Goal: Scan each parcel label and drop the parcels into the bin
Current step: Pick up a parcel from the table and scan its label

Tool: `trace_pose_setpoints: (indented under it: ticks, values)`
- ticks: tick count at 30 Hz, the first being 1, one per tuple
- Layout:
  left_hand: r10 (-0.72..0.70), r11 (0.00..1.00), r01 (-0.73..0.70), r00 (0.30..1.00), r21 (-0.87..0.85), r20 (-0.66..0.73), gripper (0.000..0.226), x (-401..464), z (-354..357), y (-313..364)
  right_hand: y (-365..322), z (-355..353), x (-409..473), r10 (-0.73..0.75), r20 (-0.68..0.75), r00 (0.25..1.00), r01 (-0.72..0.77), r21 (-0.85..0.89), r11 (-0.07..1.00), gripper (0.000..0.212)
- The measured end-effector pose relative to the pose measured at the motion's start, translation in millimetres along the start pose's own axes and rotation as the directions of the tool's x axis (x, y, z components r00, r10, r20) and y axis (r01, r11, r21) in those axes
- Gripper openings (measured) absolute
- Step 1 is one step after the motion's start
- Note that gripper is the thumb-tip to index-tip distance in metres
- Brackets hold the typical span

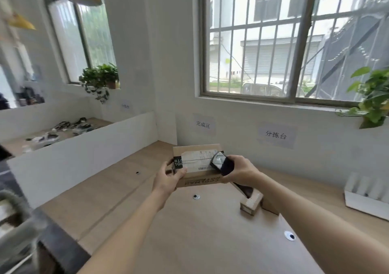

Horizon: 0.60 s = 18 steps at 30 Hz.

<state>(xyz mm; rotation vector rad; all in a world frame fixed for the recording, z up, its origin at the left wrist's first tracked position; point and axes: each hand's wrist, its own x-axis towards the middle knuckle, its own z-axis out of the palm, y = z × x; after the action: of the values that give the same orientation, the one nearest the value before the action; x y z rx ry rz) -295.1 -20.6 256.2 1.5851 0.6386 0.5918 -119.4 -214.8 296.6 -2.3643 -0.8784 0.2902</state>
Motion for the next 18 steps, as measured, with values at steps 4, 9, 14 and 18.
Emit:
trace_pose_setpoints:
  ticks: [4, 9, 14, 18]
  values:
    - [-0.012, 1.000, 0.013, 0.991, 0.002, -0.132, 0.032, -15, -96, -11, -85, 62, 20, -0.118, 0.110, 0.987, 0.119, 0.001, 0.993, 0.047]
    - [-0.045, 0.998, 0.057, 0.964, 0.038, -0.264, 0.060, -37, -230, -31, -199, 152, 38, -0.250, 0.233, 0.940, 0.251, 0.023, 0.968, 0.036]
    - [-0.011, 0.995, 0.050, 0.920, 0.091, -0.391, 0.071, -53, -362, -54, -316, 247, 43, -0.353, 0.326, 0.877, 0.349, 0.073, 0.934, 0.047]
    - [0.024, 0.989, 0.041, 0.903, 0.141, -0.429, 0.063, -67, -456, -70, -394, 315, 41, -0.417, 0.372, 0.829, 0.412, 0.095, 0.906, 0.038]
